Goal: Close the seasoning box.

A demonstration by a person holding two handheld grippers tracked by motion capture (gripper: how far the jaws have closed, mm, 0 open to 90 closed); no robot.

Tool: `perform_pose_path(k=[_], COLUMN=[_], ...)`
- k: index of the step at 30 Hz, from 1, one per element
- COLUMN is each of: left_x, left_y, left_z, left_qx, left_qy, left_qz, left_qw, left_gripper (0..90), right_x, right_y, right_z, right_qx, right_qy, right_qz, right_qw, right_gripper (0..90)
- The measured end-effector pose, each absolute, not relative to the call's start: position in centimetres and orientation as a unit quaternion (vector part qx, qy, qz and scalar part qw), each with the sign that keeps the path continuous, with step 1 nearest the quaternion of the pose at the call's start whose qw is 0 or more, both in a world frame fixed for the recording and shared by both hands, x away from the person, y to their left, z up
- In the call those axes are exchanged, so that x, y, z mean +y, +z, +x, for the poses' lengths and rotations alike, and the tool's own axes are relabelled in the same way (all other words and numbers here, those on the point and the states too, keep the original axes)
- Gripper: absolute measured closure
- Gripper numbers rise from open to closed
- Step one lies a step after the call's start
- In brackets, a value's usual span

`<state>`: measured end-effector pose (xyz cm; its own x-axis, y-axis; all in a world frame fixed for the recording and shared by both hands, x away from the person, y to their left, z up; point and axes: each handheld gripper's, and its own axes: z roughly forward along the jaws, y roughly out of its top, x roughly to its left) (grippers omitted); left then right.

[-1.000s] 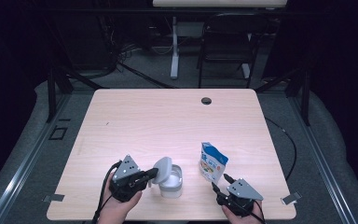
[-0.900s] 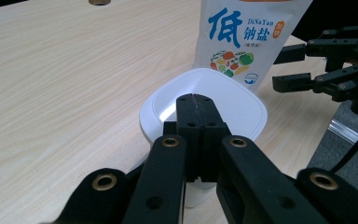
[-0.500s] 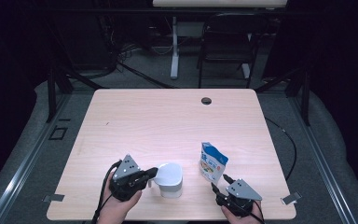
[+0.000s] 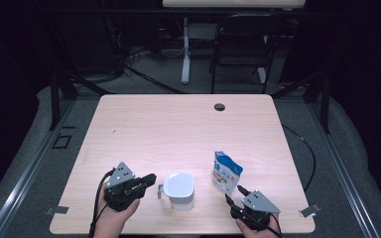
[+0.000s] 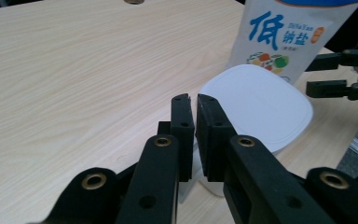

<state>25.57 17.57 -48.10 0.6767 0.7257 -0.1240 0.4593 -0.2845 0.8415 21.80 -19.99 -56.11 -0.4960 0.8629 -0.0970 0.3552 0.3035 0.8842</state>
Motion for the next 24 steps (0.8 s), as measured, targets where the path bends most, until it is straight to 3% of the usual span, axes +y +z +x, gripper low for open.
perform_pose_path(k=[9,19,24], left_x=[19.6,21.1,21.8], left_y=[-49.5,-52.4,-53.5], left_z=[25.4,25.0,24.9], left_qx=[0.406,0.433,0.446], left_qy=[0.157,0.180,0.183], left_qz=[0.772,0.760,0.753], left_qw=[0.463,0.449,0.448], left_gripper=[75.9,57.0,53.8], right_x=[-20.1,-20.2,-20.3], right_y=[-56.2,-56.3,-56.4], right_z=[21.8,21.9,21.9], right_qx=[0.751,0.751,0.750], right_qy=[0.425,0.423,0.424], right_qz=[0.408,0.409,0.411], right_qw=[0.300,0.300,0.300], right_gripper=[45.6,45.4,45.4])
